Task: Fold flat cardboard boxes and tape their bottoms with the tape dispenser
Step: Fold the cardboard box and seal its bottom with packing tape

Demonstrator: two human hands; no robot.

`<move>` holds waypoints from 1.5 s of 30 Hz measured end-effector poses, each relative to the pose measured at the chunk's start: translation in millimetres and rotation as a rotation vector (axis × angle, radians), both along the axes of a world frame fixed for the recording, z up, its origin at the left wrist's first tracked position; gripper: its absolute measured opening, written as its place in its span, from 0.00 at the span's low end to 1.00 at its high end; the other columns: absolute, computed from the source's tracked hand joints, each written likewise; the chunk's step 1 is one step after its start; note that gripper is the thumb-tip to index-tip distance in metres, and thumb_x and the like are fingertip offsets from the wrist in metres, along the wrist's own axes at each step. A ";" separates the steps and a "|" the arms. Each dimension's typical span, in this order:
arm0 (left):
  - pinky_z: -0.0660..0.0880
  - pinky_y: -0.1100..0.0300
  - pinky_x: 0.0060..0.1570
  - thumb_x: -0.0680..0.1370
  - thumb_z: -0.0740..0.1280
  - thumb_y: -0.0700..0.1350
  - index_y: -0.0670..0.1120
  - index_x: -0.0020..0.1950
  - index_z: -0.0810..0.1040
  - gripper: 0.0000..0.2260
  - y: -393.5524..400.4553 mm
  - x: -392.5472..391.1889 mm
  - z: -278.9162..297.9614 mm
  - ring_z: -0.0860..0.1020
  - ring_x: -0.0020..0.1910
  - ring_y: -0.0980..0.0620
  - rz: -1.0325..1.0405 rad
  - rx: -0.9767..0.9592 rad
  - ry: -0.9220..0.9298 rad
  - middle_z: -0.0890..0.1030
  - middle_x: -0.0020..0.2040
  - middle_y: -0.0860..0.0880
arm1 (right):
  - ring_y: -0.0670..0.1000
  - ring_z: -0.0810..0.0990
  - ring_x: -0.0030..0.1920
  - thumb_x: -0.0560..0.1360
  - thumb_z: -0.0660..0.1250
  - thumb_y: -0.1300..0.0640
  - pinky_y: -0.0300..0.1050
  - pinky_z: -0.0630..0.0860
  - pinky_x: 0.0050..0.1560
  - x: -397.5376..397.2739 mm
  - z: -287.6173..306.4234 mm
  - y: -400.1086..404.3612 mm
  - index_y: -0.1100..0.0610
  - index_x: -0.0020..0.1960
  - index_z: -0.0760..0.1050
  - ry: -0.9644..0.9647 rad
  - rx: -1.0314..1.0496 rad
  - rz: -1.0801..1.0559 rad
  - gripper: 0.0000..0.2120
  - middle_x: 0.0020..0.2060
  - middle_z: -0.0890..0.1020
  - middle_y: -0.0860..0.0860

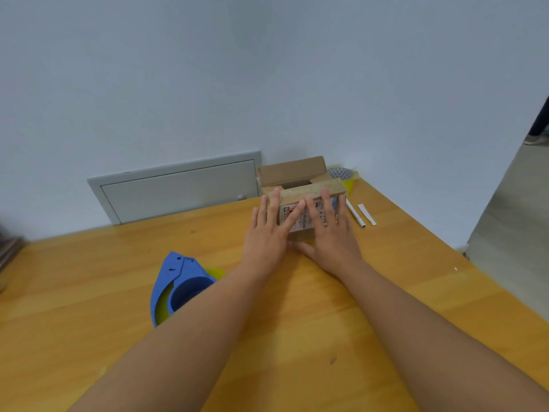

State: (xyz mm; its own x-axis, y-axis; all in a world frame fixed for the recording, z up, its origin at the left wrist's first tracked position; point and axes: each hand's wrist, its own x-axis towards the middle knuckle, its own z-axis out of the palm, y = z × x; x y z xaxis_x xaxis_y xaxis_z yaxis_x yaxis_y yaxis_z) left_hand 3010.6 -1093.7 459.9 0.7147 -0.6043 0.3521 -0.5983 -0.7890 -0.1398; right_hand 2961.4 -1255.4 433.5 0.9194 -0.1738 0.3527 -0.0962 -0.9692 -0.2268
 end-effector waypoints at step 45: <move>0.37 0.42 0.75 0.81 0.56 0.61 0.55 0.81 0.42 0.34 519.8 -82.0 18.5 0.36 0.79 0.42 0.696 -0.187 -0.014 0.37 0.81 0.46 | 0.54 0.36 0.80 0.79 0.54 0.35 0.65 0.40 0.75 24.7 56.3 496.9 0.41 0.80 0.40 0.013 0.021 0.653 0.36 0.81 0.44 0.48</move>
State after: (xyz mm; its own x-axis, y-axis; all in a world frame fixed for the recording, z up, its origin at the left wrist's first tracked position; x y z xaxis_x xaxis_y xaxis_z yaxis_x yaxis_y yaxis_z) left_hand 2928.6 -573.9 478.4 0.9069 0.0608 0.4169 0.0528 -0.9981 0.0308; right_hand 2986.1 -758.5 489.9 0.8425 0.4148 0.3437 0.5077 -0.8247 -0.2491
